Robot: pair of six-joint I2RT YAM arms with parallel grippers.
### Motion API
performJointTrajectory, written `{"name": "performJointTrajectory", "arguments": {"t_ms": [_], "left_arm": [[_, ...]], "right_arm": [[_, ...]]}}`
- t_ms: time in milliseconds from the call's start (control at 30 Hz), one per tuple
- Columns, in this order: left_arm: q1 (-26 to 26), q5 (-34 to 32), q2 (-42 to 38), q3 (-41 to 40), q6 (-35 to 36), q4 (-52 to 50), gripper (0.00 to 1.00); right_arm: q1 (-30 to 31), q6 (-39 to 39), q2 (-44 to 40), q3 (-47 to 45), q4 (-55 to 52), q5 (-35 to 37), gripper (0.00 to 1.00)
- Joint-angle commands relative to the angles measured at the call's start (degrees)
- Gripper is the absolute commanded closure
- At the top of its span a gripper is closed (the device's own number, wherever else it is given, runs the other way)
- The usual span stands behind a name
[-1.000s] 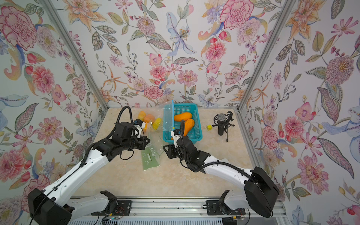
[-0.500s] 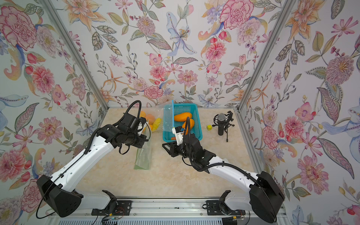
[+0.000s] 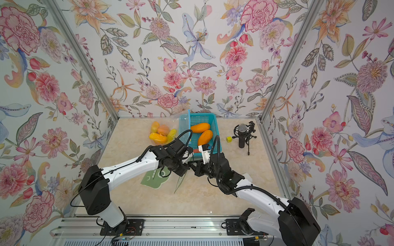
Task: Place the mango in a zip-top bag and seal the zipper
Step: Open the zipper of the food storage bag at the center of the board.
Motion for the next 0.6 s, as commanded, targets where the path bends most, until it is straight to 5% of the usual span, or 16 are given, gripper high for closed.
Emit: {"name": "performJointTrajectory", "arguments": {"t_ms": [0, 567], "left_arm": [[0.3, 0.4, -0.3, 0.0, -2.7, 3.3, 1.0], [0.4, 0.8, -1.9, -2.2, -5.4, 7.5, 1.0]], "right_arm": [[-0.2, 1.9, -2.6, -1.8, 1.0, -0.4, 0.94], [7.0, 6.8, 2.8, -10.2, 16.3, -0.6, 1.0]]}}
